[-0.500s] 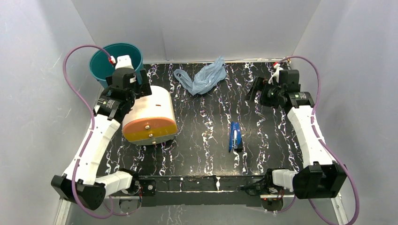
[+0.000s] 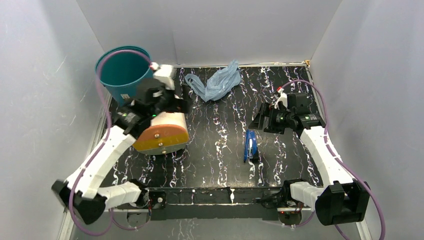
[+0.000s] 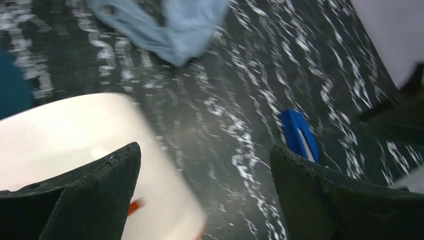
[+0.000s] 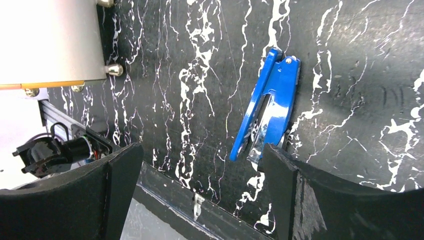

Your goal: Put the trash bags into the trash bin

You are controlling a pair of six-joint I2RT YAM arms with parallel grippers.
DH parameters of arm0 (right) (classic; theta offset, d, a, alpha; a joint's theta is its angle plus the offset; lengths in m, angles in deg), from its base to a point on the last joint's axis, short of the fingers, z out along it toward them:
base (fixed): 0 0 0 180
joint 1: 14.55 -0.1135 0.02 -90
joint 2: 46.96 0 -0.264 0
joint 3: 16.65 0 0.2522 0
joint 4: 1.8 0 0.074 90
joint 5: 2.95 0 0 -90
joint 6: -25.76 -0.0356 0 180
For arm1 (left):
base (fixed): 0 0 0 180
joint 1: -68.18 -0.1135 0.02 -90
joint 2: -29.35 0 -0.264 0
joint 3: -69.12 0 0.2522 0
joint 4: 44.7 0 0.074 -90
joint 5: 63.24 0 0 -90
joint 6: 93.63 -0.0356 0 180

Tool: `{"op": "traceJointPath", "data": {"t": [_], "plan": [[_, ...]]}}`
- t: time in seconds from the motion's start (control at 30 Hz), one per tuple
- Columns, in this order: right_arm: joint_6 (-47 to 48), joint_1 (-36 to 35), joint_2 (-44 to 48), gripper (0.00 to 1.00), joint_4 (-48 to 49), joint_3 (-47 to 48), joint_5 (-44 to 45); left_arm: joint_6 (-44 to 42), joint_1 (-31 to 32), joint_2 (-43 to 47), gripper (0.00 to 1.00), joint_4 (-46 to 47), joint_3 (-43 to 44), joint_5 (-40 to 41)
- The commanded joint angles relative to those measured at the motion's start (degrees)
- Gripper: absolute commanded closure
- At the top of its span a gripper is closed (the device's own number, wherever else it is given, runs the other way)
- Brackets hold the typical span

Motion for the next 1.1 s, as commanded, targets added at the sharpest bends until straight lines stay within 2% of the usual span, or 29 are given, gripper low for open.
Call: {"op": "traceJointPath", "data": {"t": [0.0, 0.1, 0.2, 0.47, 0.57, 0.7, 0.9, 1.07], "plan": [[-1.6, -1.2, 1.6, 0.01, 4.0, -1.0, -1.9, -0.1, 12.0, -8.3, 0.02, 1.1, 5.1, 0.8], [-3.4, -1.6, 2.1, 0.01, 4.4, -1.9, 1.3, 0.6, 19.3, -15.8, 0.02, 0.9, 7.6, 5.4], [-4.4, -1.9, 2.8, 0.01, 5.4, -3.1, 2.3, 1.6, 23.6, -23.1, 0.02, 1.5, 10.2, 8.5], [-6.7, -2.0, 2.3, 0.01, 6.2, -4.4, 3.5, 6.3, 26.1, -41.3, 0.02, -1.1, 19.2, 24.4], [-6.8, -2.1, 1.8, 0.01, 5.9, -4.7, 5.0, 8.0, 26.1, -45.2, 0.02, -3.4, 19.3, 28.6], [-7.0, -2.1, 0.9, 0.01, 5.6, -5.4, 6.2, 10.2, 25.7, -44.9, 0.02, -3.7, 13.9, 31.5], [-7.5, -2.1, -0.5, 0.01, 6.1, -7.5, 2.7, 12.2, 24.8, -38.4, 0.02, -2.2, 3.6, 32.5], [-7.9, -2.2, -1.1, 0.01, 7.1, -8.7, 1.0, 14.3, 20.9, -33.5, 0.02, -0.1, -4.6, 31.8]]}}
